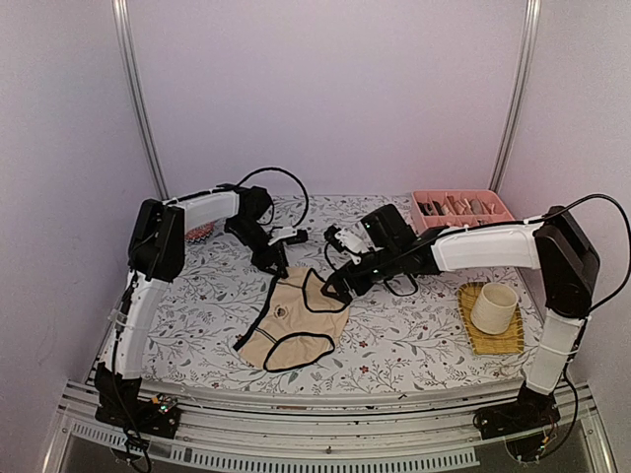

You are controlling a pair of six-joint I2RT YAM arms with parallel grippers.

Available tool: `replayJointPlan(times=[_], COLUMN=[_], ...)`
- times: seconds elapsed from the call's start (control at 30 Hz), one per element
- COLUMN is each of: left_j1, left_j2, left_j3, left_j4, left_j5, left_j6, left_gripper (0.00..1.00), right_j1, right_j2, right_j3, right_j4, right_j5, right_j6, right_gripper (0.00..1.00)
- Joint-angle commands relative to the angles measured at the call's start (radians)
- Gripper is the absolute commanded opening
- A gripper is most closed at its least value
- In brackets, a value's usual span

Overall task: Roll the underwear
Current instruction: Pick up the underwear from the center of the board.

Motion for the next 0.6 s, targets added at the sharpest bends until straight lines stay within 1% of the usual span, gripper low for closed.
replayJointPlan(times=[0.0, 0.03, 0.07, 0.13, 0.2, 0.27, 0.37, 0.43, 0.57], left_j1=[-0.022, -0.024, -0.023, -0.023, -0.023, -0.024, -0.026, -0.034, -0.054], left_j2=[0.065, 0.064, 0.063, 0.055, 0.034, -0.006, -0.103, -0.166, -0.282], left_j3=[0.011, 0.014, 0.021, 0.041, 0.063, 0.069, 0.017, -0.052, -0.247], left_j4=[-0.075, -0.075, -0.074, -0.064, -0.037, 0.002, 0.075, 0.133, 0.216], left_j5=[-0.036, -0.039, -0.041, -0.051, -0.065, -0.064, -0.058, -0.063, -0.084], left_j6=[0.040, 0.039, 0.035, 0.019, -0.015, -0.052, -0.068, -0.064, -0.031], left_gripper=[0.21, 0.11, 0.05, 0.05, 0.00, 0.00, 0.00, 0.00, 0.00], right_j1=[-0.003, -0.003, -0.004, -0.003, -0.002, -0.004, -0.003, -0.003, -0.003], right_j2=[-0.047, -0.044, -0.041, -0.031, -0.017, -0.006, 0.001, 0.005, 0.025], right_j3=[-0.015, -0.015, -0.015, -0.013, -0.006, -0.001, 0.001, 0.001, 0.000], right_j4=[0.024, 0.024, 0.025, 0.027, 0.028, 0.028, 0.034, 0.038, 0.039], right_j5=[0.020, 0.024, 0.026, 0.032, 0.035, 0.034, 0.027, 0.027, 0.019], right_j6=[0.003, 0.001, -0.001, -0.004, -0.010, -0.014, -0.023, -0.027, -0.035], right_gripper=[1.00, 0.99, 1.00, 0.99, 1.00, 1.00, 0.99, 0.99, 0.99])
